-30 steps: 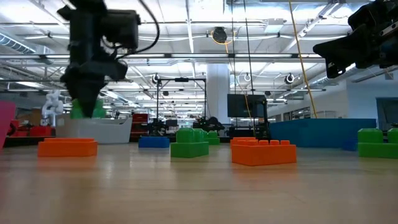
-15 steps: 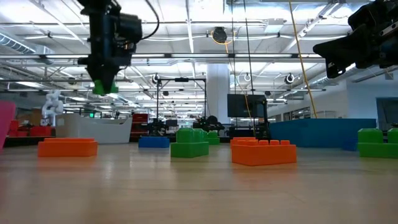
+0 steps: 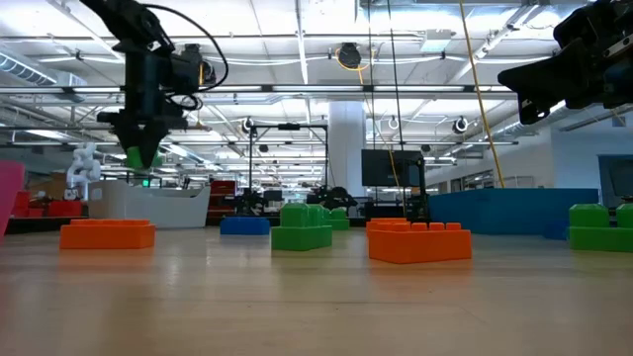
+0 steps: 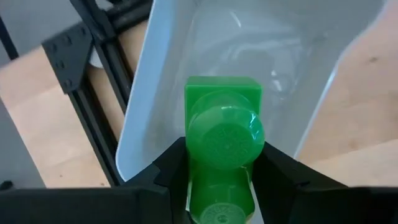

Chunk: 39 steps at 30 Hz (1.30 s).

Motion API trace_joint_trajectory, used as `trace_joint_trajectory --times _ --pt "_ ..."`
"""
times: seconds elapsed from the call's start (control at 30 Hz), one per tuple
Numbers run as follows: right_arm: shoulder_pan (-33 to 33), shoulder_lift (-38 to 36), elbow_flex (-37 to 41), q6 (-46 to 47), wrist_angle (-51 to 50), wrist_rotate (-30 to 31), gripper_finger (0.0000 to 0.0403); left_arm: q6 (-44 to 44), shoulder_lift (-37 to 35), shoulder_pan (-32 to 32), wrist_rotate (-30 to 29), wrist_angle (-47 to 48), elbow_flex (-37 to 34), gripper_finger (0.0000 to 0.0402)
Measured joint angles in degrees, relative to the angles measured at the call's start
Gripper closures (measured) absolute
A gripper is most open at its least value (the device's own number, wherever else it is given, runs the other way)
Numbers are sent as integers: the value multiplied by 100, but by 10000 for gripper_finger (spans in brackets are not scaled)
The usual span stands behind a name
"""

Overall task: Sort & place blocks by color
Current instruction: Put the green game piece into the gray bin, then put the orange game piece into the blue bin

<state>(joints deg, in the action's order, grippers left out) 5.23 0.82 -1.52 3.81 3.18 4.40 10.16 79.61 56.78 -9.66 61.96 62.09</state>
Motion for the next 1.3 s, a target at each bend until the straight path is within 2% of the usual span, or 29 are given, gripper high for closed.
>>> trace_joint_trajectory --times 0.13,0.17,0.4,0.47,0.57,0.67,0.8,1.0,1.13,1.3 --pt "0 0 0 0 1 -1 403 -12 0 -22 23 -180 -116 265" --pt "0 0 1 0 0 -2 403 11 0 -29 40 -189 -125 255" --pt "0 0 0 0 0 -2 403 -2 0 -26 39 -208 -123 108" --pt "0 0 1 0 1 -1 403 -45 0 -24 37 -206 -123 82" --pt "0 0 1 0 2 -1 403 -64 0 -22 38 -206 -123 65" --pt "0 0 0 0 2 0 403 -48 0 -71 147 -198 -112 71" --pt "0 0 2 0 1 -2 403 20 0 -310 472 -211 65 97" --pt "0 0 2 0 2 0 403 84 -2 -1089 711 -351 549 143" --pt "0 0 1 0 25 0 403 99 -2 -1761 745 -980 677 172" --pt "0 0 0 -1 226 0 403 102 -2 -2677 1138 -1962 677 201"
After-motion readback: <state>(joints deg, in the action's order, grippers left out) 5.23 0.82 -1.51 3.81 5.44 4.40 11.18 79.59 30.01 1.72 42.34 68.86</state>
